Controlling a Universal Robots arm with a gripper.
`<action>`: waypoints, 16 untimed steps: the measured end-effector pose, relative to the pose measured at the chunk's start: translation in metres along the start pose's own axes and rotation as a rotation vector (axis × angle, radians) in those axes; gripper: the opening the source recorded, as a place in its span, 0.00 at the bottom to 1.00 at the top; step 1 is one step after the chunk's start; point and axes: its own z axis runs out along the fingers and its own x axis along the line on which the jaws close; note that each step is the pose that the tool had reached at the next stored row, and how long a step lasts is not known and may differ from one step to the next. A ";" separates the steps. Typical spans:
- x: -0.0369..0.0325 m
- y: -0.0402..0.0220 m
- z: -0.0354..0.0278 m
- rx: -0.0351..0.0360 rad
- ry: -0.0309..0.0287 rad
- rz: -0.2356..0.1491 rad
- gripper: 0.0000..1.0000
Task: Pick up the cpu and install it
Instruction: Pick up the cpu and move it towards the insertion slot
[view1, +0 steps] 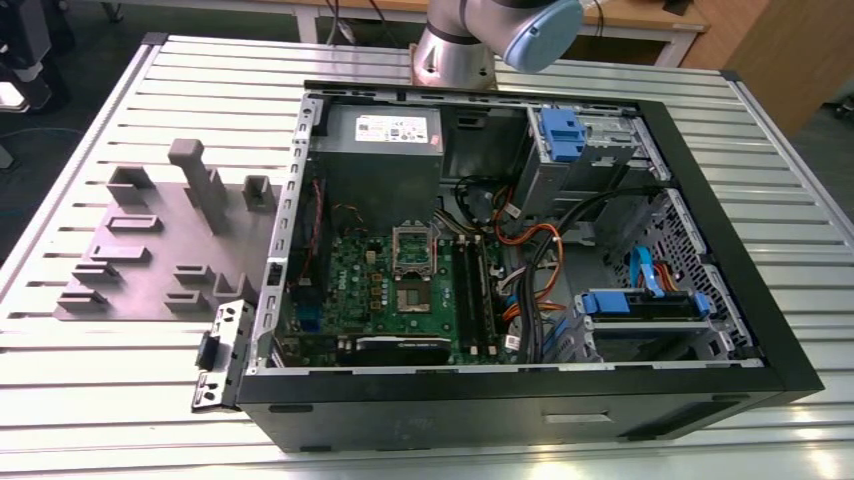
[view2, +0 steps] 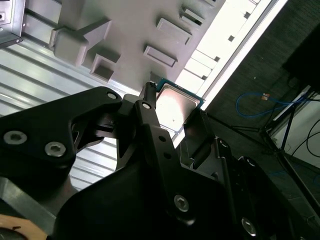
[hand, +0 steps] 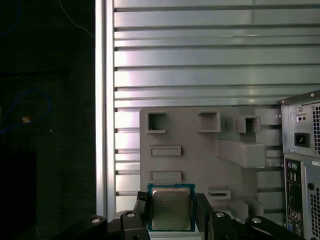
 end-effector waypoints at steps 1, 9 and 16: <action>0.0000 0.0001 -0.0011 0.0000 0.0001 0.000 0.47; 0.0000 0.0004 -0.0060 0.0000 0.0001 0.000 0.47; 0.0000 0.0005 -0.0075 0.0000 0.0000 0.000 0.47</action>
